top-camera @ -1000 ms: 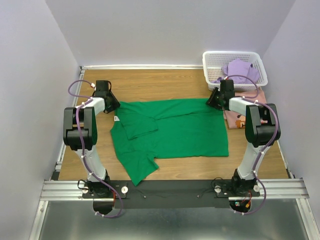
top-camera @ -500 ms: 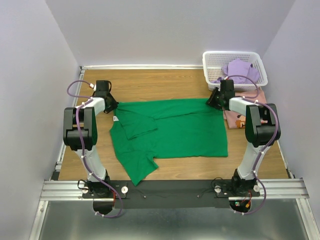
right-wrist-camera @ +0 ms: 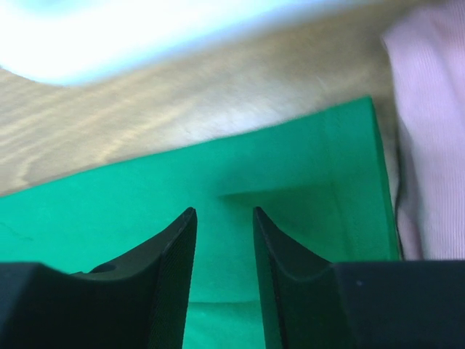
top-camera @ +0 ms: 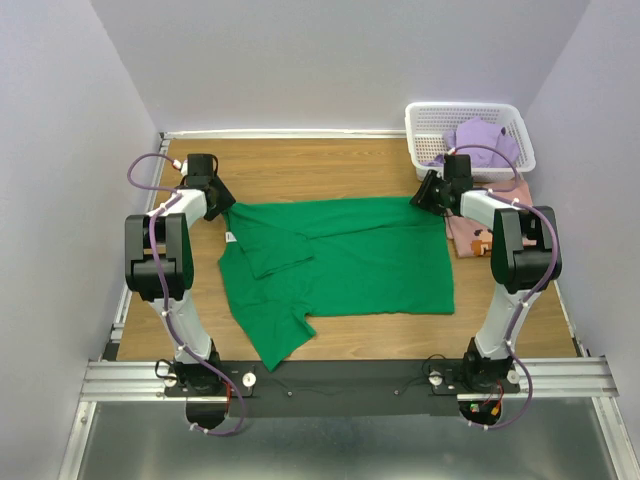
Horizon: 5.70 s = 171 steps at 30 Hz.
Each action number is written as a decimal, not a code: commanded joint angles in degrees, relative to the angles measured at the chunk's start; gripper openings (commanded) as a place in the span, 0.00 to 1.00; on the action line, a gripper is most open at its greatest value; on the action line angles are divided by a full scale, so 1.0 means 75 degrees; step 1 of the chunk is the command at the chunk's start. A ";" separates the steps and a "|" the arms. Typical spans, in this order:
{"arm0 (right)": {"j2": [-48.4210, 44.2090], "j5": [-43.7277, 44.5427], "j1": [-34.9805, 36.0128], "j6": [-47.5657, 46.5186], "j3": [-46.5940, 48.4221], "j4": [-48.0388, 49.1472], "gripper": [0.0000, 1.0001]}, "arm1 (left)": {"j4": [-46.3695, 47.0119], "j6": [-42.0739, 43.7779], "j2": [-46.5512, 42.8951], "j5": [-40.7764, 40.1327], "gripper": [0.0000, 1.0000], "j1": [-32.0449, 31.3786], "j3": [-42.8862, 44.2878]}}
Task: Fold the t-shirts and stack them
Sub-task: Fold the tshirt
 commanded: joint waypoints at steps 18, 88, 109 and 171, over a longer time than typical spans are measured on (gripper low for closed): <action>-0.0700 0.0719 -0.0127 0.0334 -0.0606 -0.0200 0.43 | -0.0696 -0.0322 -0.1543 -0.0825 0.66 -0.1444 -0.0499; -0.5035 0.0508 0.0341 -0.0416 -0.2505 -0.4618 0.66 | -0.4235 -0.2280 -0.4261 -0.0813 0.64 -0.1690 -0.3723; -0.5117 0.1314 0.0330 0.0204 -0.3090 -0.4805 0.68 | -0.4259 -0.1858 -0.3791 -0.0719 0.00 -0.1725 -0.3558; -0.5891 0.2665 0.0330 0.3381 -0.4590 -0.4993 0.47 | -0.3778 -0.1565 -0.5198 -0.0298 0.00 -0.1725 -0.3980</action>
